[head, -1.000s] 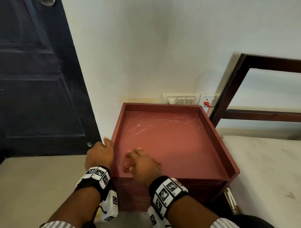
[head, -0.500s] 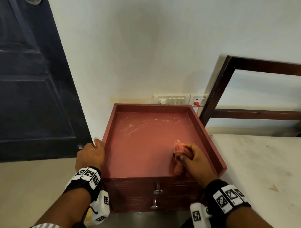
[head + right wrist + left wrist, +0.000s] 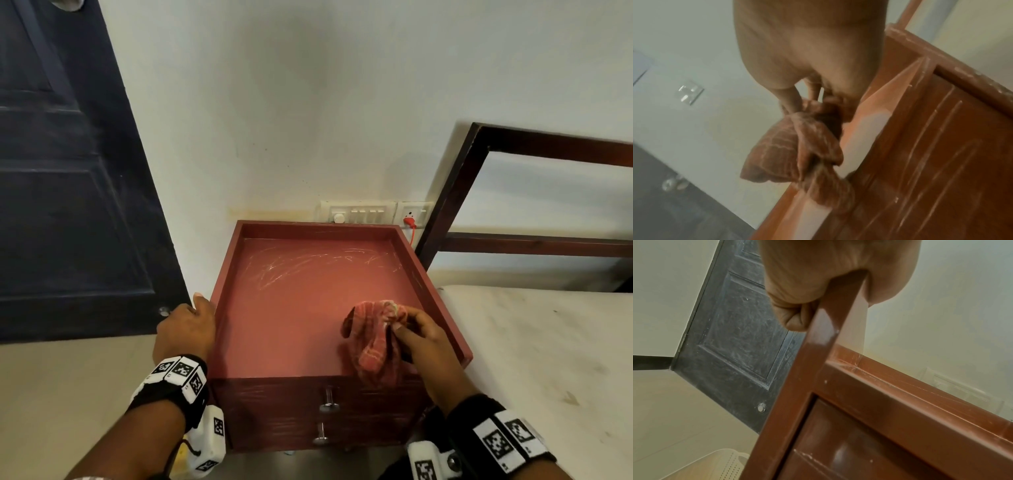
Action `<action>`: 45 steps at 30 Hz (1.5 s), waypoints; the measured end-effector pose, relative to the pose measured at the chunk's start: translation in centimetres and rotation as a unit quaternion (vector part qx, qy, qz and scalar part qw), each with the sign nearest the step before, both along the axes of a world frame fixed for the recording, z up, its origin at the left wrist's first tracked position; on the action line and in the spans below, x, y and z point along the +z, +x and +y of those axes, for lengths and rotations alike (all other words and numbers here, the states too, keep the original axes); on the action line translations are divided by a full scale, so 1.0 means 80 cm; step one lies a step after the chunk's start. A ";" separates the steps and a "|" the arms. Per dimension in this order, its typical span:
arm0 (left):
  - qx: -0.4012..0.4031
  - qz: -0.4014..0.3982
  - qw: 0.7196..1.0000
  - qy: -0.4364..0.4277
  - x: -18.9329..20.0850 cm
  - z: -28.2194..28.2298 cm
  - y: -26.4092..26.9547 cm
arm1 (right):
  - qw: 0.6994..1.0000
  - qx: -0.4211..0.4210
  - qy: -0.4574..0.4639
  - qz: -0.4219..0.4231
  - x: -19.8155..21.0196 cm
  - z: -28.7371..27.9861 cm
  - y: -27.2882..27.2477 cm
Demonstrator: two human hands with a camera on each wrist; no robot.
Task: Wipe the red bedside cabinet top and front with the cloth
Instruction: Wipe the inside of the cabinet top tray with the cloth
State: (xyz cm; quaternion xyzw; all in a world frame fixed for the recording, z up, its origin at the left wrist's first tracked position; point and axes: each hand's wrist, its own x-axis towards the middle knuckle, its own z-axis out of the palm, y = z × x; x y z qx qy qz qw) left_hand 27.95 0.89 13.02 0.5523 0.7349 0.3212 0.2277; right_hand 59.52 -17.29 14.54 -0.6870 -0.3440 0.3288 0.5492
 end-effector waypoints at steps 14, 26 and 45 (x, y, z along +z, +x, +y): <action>-0.007 -0.012 1.000 -0.005 0.006 -0.005 -0.001 | 0.850 0.123 -0.110 -0.501 0.009 0.051 -0.052; -0.019 -0.029 0.999 -0.017 -0.006 0.006 -0.005 | 0.790 0.120 -0.414 -0.435 -0.016 0.160 0.058; 0.007 -0.077 0.997 -0.021 0.002 0.002 -0.003 | 0.781 0.467 -0.133 -0.393 0.001 0.183 -0.176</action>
